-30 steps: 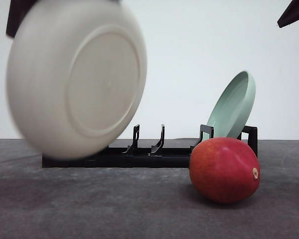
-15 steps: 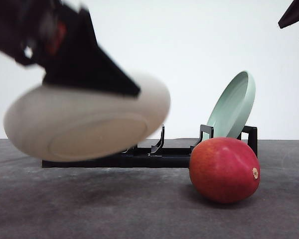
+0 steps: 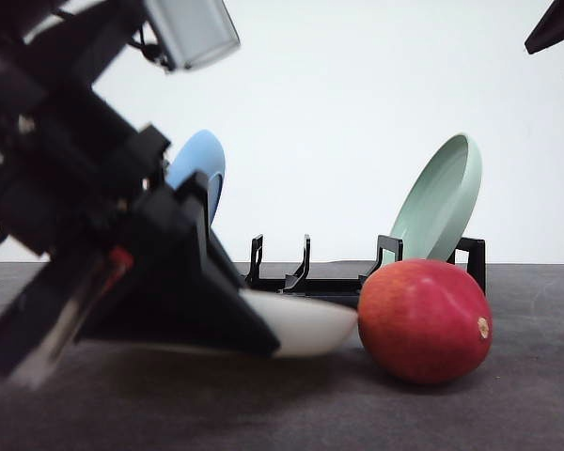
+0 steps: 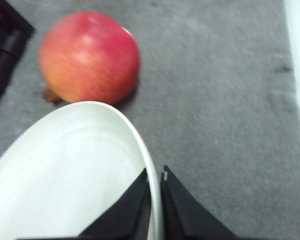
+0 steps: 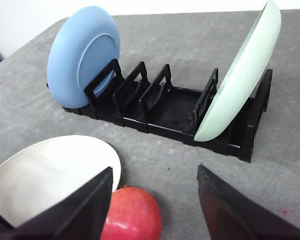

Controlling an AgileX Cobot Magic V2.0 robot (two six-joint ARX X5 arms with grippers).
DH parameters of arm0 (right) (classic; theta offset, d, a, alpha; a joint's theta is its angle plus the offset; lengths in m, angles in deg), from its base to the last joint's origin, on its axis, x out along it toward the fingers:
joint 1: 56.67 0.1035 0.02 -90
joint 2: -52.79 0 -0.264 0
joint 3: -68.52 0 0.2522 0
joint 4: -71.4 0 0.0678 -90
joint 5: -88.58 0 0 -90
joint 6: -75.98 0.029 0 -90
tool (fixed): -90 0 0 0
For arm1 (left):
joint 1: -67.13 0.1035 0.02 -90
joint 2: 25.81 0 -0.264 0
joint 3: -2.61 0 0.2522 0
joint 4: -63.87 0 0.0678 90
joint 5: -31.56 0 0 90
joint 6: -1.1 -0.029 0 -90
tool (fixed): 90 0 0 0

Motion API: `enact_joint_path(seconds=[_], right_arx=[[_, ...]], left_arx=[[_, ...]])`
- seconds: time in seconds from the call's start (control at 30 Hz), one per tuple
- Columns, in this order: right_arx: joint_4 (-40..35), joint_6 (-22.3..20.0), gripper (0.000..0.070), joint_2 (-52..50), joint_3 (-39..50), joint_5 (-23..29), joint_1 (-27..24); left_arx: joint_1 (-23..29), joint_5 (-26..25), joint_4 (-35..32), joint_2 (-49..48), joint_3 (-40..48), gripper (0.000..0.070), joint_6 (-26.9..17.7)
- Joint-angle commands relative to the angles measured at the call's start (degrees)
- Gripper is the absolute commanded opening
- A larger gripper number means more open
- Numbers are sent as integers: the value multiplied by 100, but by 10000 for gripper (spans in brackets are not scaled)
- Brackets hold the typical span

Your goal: Place pomegranate in white plate

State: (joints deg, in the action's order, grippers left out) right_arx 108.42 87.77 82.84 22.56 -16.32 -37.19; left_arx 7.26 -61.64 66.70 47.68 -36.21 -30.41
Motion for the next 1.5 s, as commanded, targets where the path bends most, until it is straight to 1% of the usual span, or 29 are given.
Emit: enact_joint_path(seconds=[0.0,0.07,0.1,0.17,0.2,0.23,0.3,0.37,0.43,0.5,0.57,0.7,0.83,0.9,1.1,1.17,1.23,1.3,1.47], right_arx=[[-48,-63,337,20,-92,12,26],[-48,-63,337,20,-92,12,26],[-48,-63,337,20,-92,12,26],[-48,-63,337,20,-92,12,26],[-47,-63,337,20,-92,12,26],[-46,-63,337,20,-92,12,26],[-46,-63,337,20,-92,11,26],[-45,-63,337,20,-92,8,26],[-44,-63,337,20,-92,8,26],[-44,-63,337,20,-92,8,27],[-44,-63,337,20,-92,8,26],[-46,-64,337,20,-92,10,26],[-44,-66,337,20,-92,10,26],[-44,-68,337,20,-92,9,26],[9,-66,338,20,-92,-10,27],[76,-66,338,22,-92,-10,28],[154,-66,338,22,-92,-10,26],[231,-63,338,20,-92,-11,28],[417,18,355,23,-92,-88,28]], left_arx=[[-119,-20,-75,129,-31,18,-105],[-182,-20,-68,173,-31,51,-88],[-204,-20,-62,177,-31,83,-80],[-242,-19,-58,176,-34,192,-19],[-247,-15,-52,172,-37,240,80],[-246,22,-35,152,-40,270,246],[-245,257,41,88,-53,280,716],[-242,527,297,-45,-119,280,1361],[-203,674,790,-241,-272,280,1989],[-124,683,1426,-458,-486,280,2454],[-23,681,2138,-683,-741,280,2779],[257,667,3447,-1051,-1256,280,3137],[677,574,4339,-1371,-1648,282,3397],[939,421,4611,-1535,-1753,289,3519],[1958,-432,4994,-2053,-1769,380,3961],[2339,-602,5142,-2192,-1768,397,4088],[2730,-608,5284,-2308,-1768,395,4217],[3160,-607,5356,-2414,-1768,394,4249],[4105,-578,5260,-2655,-1768,393,4245]])
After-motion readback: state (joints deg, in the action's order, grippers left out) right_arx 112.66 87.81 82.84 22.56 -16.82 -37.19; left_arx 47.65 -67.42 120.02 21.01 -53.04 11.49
